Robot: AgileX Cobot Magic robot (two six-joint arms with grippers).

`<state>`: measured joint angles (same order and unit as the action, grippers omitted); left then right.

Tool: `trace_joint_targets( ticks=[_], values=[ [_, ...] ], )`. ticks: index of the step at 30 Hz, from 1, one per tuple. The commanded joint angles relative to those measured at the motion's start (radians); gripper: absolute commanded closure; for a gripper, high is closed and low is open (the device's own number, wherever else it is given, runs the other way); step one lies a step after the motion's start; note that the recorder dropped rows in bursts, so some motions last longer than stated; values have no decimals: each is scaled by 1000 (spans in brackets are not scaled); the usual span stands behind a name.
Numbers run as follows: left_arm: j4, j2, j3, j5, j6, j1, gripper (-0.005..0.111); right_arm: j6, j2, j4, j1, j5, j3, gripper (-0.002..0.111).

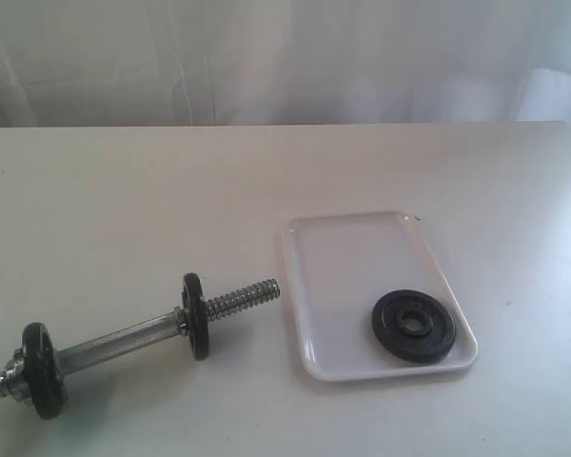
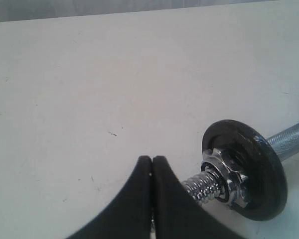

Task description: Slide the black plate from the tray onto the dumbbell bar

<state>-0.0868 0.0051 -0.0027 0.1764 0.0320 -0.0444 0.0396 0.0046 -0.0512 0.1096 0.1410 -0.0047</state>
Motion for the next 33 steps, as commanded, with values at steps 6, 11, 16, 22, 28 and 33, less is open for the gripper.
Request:
trace_joint_targets(
  ticks=[6, 11, 16, 22, 28, 33],
  values=[
    [-6, -5, 3, 0, -5, 1, 107, -1, -5, 0, 4, -8, 5, 108],
    [-6, -5, 3, 0, -5, 1, 107, -1, -5, 0, 4, -8, 5, 108],
    [-6, -5, 3, 0, -5, 1, 107, -1, -5, 0, 4, -8, 5, 108],
    [-6, -5, 3, -3, -5, 1, 107, -1, -5, 0, 4, -8, 5, 108],
    [-6, -5, 3, -212, -5, 1, 107, -1, -5, 0, 4, -8, 5, 108],
    [-10, -5, 3, -552, -9, 1, 107, -1, -5, 0, 4, -8, 5, 108]
  ],
)
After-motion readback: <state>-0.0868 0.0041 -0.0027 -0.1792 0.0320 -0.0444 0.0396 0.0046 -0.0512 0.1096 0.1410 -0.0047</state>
